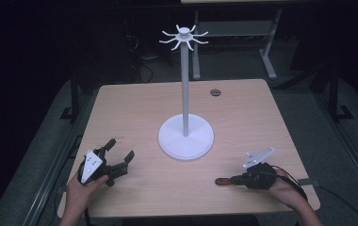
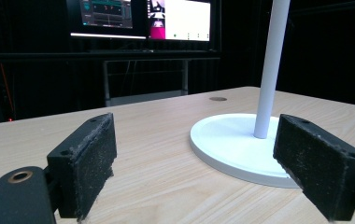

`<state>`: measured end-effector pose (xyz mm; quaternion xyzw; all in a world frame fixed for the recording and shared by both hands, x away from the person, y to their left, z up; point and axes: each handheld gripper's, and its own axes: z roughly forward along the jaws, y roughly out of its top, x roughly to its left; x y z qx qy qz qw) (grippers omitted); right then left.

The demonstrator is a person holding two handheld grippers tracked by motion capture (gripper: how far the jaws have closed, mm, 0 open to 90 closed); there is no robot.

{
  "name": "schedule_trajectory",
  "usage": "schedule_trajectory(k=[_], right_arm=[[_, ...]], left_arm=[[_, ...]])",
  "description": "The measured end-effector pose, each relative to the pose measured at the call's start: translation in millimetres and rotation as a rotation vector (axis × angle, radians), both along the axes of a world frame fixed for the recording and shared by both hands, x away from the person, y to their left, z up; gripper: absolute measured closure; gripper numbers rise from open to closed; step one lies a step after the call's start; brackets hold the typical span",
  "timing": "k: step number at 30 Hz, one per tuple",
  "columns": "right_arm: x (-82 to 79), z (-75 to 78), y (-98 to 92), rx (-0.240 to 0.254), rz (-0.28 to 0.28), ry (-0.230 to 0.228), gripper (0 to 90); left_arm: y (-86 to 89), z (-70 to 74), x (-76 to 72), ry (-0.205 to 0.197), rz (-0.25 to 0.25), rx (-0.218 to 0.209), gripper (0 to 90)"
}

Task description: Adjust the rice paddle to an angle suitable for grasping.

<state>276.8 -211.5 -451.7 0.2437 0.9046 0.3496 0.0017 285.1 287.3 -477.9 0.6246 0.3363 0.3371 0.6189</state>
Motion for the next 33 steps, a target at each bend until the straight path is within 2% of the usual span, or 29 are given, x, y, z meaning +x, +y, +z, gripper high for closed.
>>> schedule_trajectory(k=[7, 15, 23, 33], right_arm=[[-0.7, -3.0, 4.5, -0.012, 0.013, 0.014, 89.8], [1.1, -3.8, 4.9, -0.013, 0.013, -0.003, 89.9], [5.5, -6.2, 4.9, -0.04, -0.017, -0.017, 89.9], [12.9, -7.2, -3.5, -0.048, -0.069, -0.038, 89.9]], left_arm=[[0.0, 0.0, 0.0, 0.0, 0.0, -0.001, 12.9], [0.4, 0.1, 0.2, 0.0, 0.0, 0.006, 12.9], [0.5, 0.2, 0.2, 0.002, 0.0, 0.009, 12.9], [0.6, 0.2, 0.2, 0.001, -0.001, 0.009, 12.9]])
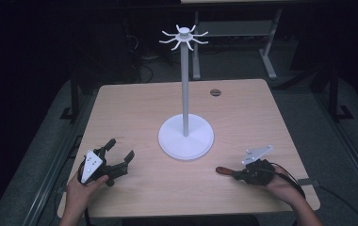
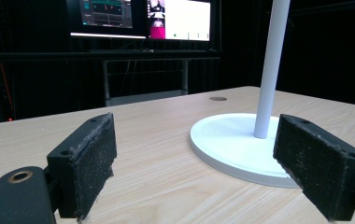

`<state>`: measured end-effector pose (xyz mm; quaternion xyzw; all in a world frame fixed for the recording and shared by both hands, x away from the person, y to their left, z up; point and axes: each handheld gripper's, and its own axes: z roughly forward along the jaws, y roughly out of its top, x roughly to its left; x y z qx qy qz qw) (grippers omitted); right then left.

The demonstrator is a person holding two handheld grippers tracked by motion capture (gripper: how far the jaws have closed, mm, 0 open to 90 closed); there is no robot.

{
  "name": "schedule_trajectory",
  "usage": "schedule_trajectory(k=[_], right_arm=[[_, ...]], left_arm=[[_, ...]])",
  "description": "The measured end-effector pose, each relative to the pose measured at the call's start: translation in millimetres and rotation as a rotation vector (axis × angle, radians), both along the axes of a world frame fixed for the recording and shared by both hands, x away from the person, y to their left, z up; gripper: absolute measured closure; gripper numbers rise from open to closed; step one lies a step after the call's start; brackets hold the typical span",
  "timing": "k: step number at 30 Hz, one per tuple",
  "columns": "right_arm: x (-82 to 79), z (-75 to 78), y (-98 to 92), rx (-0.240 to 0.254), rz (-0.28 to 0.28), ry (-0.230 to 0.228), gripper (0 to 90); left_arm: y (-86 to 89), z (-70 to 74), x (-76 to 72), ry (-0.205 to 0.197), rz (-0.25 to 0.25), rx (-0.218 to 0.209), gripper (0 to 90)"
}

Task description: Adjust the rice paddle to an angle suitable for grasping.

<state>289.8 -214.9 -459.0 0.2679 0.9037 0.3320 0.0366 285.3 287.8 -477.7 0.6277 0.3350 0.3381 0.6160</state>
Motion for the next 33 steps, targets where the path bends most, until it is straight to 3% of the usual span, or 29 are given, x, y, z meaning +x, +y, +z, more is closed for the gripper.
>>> schedule_trajectory(k=[22, 33], right_arm=[[18.1, -2.6, -22.9, -0.016, -0.129, -0.036, 90.0], [16.4, 8.2, -26.4, 0.033, -0.153, -0.042, 89.1]], left_arm=[[0.0, 0.0, 0.0, 0.0, 0.0, 0.0, 12.9], [-0.1, 0.0, -0.2, -0.002, -0.001, 0.001, 12.9]])
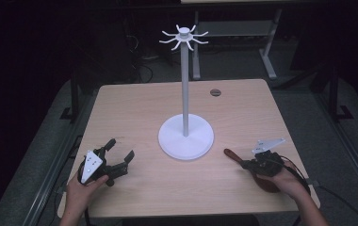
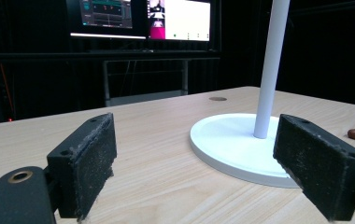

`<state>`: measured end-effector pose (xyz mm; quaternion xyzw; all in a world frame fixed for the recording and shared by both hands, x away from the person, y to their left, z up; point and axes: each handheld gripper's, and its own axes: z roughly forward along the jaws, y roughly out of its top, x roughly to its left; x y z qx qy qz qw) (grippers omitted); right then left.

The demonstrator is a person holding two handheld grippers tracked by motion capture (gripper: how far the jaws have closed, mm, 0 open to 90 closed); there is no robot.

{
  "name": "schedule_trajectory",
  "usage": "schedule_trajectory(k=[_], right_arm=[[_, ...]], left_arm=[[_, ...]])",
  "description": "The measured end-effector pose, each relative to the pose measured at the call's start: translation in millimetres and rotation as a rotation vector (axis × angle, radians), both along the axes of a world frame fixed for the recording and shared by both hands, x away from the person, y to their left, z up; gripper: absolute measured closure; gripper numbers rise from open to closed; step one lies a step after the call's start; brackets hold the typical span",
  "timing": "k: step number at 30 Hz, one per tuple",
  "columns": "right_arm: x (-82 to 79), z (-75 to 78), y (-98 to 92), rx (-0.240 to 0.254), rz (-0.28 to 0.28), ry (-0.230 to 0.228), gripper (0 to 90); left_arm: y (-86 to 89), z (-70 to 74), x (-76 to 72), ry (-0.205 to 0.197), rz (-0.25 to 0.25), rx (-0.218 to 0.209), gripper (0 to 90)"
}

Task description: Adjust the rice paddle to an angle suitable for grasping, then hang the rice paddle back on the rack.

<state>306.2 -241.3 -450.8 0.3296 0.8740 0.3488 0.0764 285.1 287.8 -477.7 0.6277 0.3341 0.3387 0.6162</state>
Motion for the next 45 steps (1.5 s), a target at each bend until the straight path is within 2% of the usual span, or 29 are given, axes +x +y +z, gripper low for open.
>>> schedule_trajectory(k=[3, 4, 5, 6, 7, 9, 14, 15, 19, 20, 21, 23, 29, 32, 33, 45], right_arm=[[-0.8, 6.6, -0.7, 0.001, -0.025, 0.014, 80.0], [-0.8, 6.6, -0.7, 0.001, -0.025, 0.014, 80.0], [0.0, 10.9, -1.2, -0.004, -0.04, 0.022, 75.3], [0.0, 10.9, -1.2, -0.004, -0.04, 0.022, 75.3], [0.8, 14.8, -0.4, -0.009, -0.053, 0.032, 69.6], [2.4, 17.3, 0.1, -0.023, -0.066, 0.039, 66.8], [5.8, 22.7, 3.3, -0.051, -0.092, 0.051, 64.4], [9.6, 27.1, 5.6, -0.078, -0.09, 0.053, 63.1], [16.8, 35.1, 10.2, -0.127, -0.093, 0.07, 62.9], [16.8, 35.1, 10.2, -0.127, -0.093, 0.07, 62.9], [21.1, 38.5, 12.9, -0.159, -0.081, 0.08, 62.9], [24.9, 40.6, 16.1, -0.182, -0.075, 0.111, 63.0], [35.2, 35.9, 25.0, -0.279, -0.059, 0.196, 63.1], [37.7, 33.2, 26.6, -0.302, -0.067, 0.22, 63.2], [39.1, 30.1, 28.2, -0.328, -0.066, 0.242, 63.7], [40.9, 13.3, 33.3, -0.417, -0.082, 0.302, 69.0]], left_arm=[[0.0, 0.0, 0.0, 0.0, 0.0, -0.001, 12.9], [0.0, 0.0, 0.0, 0.0, 0.0, -0.001, 12.9], [0.0, 0.0, 0.1, 0.001, 0.0, -0.002, 12.9], [0.0, 0.0, 0.1, 0.001, 0.0, -0.002, 12.9], [0.1, 0.0, 0.2, 0.002, 0.0, -0.002, 12.9], [0.1, 0.0, 0.2, 0.002, 0.0, -0.002, 12.9], [0.1, 0.0, 0.2, 0.002, -0.001, -0.002, 12.9], [0.1, 0.0, 0.2, 0.002, 0.0, -0.002, 12.9], [-0.5, -0.1, 0.0, 0.004, 0.001, -0.011, 12.9], [-0.3, 0.0, 0.2, 0.001, -0.001, -0.007, 12.9], [-0.3, 0.0, 0.2, 0.0, -0.001, -0.008, 12.9], [-0.3, 0.0, 0.2, 0.001, -0.001, -0.008, 12.9], [-0.3, -0.1, 0.3, 0.0, 0.0, -0.009, 12.9], [-0.2, 0.0, 0.3, 0.001, 0.0, -0.008, 12.9], [-0.2, 0.0, 0.3, 0.003, 0.0, -0.008, 12.9], [-0.2, 0.0, 0.3, 0.003, -0.001, -0.008, 12.9]])
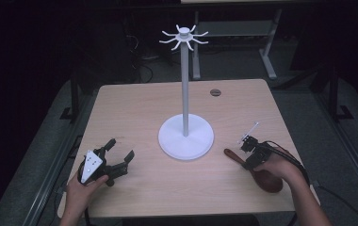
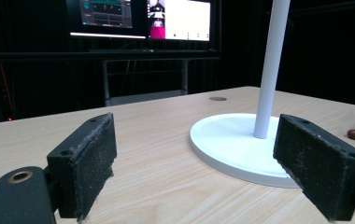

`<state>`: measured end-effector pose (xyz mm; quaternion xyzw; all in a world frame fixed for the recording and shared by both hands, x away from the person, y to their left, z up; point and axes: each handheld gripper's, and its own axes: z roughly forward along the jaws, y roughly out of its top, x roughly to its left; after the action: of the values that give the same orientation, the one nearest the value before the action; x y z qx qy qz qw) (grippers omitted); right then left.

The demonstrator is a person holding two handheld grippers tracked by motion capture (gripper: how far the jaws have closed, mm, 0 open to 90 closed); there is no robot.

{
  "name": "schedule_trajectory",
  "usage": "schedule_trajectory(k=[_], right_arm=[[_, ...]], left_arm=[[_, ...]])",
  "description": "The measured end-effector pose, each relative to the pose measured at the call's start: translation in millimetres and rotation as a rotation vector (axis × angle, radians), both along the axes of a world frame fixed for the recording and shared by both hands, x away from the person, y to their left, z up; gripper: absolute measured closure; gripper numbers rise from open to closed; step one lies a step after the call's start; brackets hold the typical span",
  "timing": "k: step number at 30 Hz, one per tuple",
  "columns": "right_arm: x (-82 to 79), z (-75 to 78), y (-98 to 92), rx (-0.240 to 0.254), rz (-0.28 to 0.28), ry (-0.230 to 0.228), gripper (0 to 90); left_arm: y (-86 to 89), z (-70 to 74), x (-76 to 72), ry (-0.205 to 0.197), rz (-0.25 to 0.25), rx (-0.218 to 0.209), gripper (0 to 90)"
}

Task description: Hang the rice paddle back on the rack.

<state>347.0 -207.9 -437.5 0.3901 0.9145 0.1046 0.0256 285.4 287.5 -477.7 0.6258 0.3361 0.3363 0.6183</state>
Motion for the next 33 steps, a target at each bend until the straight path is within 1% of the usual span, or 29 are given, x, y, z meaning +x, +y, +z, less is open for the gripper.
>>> schedule_trajectory(k=[2, 6, 8, 12, 18, 20, 22, 23, 24, 31, 32, 33], right_arm=[[0.3, -1.7, 0.7, -0.01, 0.0, 0.002, 69.7], [0.3, -1.7, 1.1, -0.012, -0.001, 0.003, 71.2], [-0.1, -1.6, 1.8, -0.014, 0.0, 0.001, 75.4], [-0.3, -1.4, 2.6, -0.02, -0.006, -0.003, 76.5], [-0.9, -1.2, 1.2, -0.005, -0.008, -0.01, 77.1], [-1.0, 0.1, -1.1, 0.01, -0.012, -0.02, 77.2], [-1.1, 2.9, -4.1, 0.035, -0.025, -0.04, 77.2], [-1.1, 2.9, -4.1, 0.035, -0.025, -0.04, 77.2], [-1.4, 6.5, -7.6, 0.061, -0.034, -0.068, 77.2], [-4.2, 17.1, -19.8, 0.199, -0.083, -0.167, 77.2], [-4.2, 17.1, -19.8, 0.199, -0.083, -0.167, 77.2], [-4.5, 18.0, -21.4, 0.212, -0.084, -0.183, 77.2]], left_arm=[[0.0, 0.0, 0.0, 0.0, 0.0, 0.0, 12.9], [0.0, 0.0, 0.0, 0.0, 0.0, 0.0, 12.9], [0.0, 0.0, 0.0, 0.0, 0.0, 0.0, 12.9], [0.0, 0.0, 0.0, 0.0, 0.0, 0.0, 12.9], [0.0, -0.1, 0.0, -0.002, -0.001, -0.001, 12.9], [-0.1, -0.1, 0.0, -0.003, -0.002, -0.002, 12.9], [0.0, -0.1, 0.0, -0.003, -0.002, -0.002, 12.9], [0.0, -0.1, 0.0, -0.003, -0.002, -0.002, 12.9], [-0.1, -0.1, 0.0, -0.003, -0.002, -0.002, 12.9], [0.0, -0.1, -0.1, -0.003, -0.002, -0.001, 12.9], [0.0, -0.1, -0.1, -0.003, -0.002, -0.001, 12.9], [0.0, -0.1, -0.1, -0.003, -0.002, 0.0, 12.9]])
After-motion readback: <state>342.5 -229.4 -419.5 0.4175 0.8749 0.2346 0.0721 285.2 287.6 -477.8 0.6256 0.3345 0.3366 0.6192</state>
